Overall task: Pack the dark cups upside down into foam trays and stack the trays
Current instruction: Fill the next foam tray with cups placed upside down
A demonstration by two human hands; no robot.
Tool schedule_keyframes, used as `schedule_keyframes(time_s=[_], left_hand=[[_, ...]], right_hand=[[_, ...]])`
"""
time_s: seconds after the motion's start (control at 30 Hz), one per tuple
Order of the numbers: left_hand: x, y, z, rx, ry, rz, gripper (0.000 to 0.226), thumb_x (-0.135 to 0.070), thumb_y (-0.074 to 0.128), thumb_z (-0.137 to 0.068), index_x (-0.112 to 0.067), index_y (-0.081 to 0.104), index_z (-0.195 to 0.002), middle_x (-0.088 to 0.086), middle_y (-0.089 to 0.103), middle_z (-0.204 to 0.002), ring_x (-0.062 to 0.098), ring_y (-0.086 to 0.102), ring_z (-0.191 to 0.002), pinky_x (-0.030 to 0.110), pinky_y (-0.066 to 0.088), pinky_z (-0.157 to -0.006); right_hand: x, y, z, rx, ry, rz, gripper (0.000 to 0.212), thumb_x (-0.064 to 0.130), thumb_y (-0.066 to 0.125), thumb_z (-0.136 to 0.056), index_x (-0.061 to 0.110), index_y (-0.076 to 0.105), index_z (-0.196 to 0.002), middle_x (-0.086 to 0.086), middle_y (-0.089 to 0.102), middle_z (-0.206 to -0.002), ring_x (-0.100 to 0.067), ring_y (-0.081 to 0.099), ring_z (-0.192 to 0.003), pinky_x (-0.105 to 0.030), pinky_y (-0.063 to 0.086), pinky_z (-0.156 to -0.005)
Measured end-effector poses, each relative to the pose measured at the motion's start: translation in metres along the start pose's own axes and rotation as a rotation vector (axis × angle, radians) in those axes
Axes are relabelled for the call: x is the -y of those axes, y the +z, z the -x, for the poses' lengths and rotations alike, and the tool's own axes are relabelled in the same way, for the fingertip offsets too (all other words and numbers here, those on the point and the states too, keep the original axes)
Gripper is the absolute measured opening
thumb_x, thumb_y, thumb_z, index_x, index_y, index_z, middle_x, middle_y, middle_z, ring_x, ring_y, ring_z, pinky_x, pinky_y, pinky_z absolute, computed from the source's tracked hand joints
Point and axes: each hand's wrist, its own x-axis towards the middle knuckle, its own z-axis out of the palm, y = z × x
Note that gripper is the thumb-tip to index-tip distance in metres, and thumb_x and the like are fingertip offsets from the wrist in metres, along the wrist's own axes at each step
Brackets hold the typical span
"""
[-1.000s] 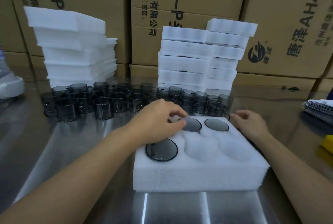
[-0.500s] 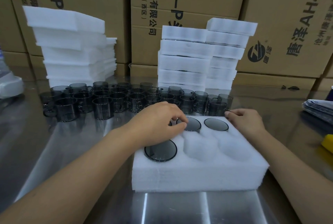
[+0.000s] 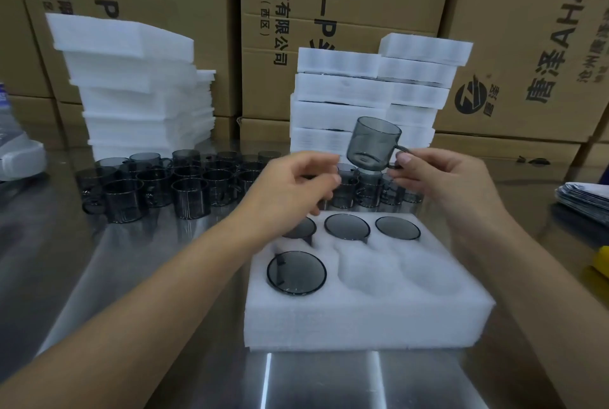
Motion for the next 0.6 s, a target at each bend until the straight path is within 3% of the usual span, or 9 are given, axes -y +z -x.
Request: schedule_keyframes(time_s=[0.17, 0.3, 0.47, 0.6], left_hand=[[-0.007, -0.006, -0.006, -0.095, -0.259, 0.348, 0.032, -0.036, 0.054, -0.095, -0.017, 0.055, -0.121, 0.003, 0.071, -0.101, 0.014, 0.071, -0.068, 0.021, 0.053, -0.053], [-0.002, -0.010, -0.008, -0.068, -0.322, 0.335, 0.036, -0.046, 0.051, -0.093, -0.016, 0.063, -0.107, 0.002, 0.076, -0.086, 0.017, 0.072, -0.071, 0.023, 0.053, -0.054], [0.009, -0.007, -0.007, 0.004, -0.314, 0.275, 0.022, -0.032, 0.057, -0.094, -0.014, 0.068, -0.097, 0.008, 0.075, -0.085, 0.019, 0.072, -0.075, 0.023, 0.056, -0.062], [0.010, -0.009, -0.007, 0.091, -0.276, 0.379, 0.017, -0.025, 0.056, -0.095, -0.014, 0.068, -0.097, 0.009, 0.075, -0.089, 0.022, 0.073, -0.085, 0.023, 0.057, -0.067]], right_hand=[[0.014, 0.016, 0.014, 0.163, -0.002, -0.006, 0.012, 0.007, 0.065, -0.087, 0.014, 0.074, -0.085, -0.005, 0.075, -0.081, -0.013, 0.072, -0.079, -0.016, 0.053, -0.069], [0.011, 0.022, 0.019, 0.217, 0.022, 0.050, 0.010, 0.006, 0.065, -0.086, 0.013, 0.072, -0.088, -0.001, 0.075, -0.078, -0.010, 0.071, -0.075, -0.014, 0.053, -0.068], [0.001, 0.024, 0.020, 0.234, 0.061, 0.122, 0.013, 0.007, 0.067, -0.086, 0.019, 0.073, -0.090, 0.001, 0.076, -0.081, -0.009, 0.071, -0.078, -0.016, 0.053, -0.071], [-0.003, 0.024, 0.018, 0.207, 0.073, 0.102, 0.015, 0.008, 0.064, -0.090, 0.021, 0.072, -0.094, -0.003, 0.075, -0.085, -0.010, 0.071, -0.080, -0.016, 0.053, -0.071]])
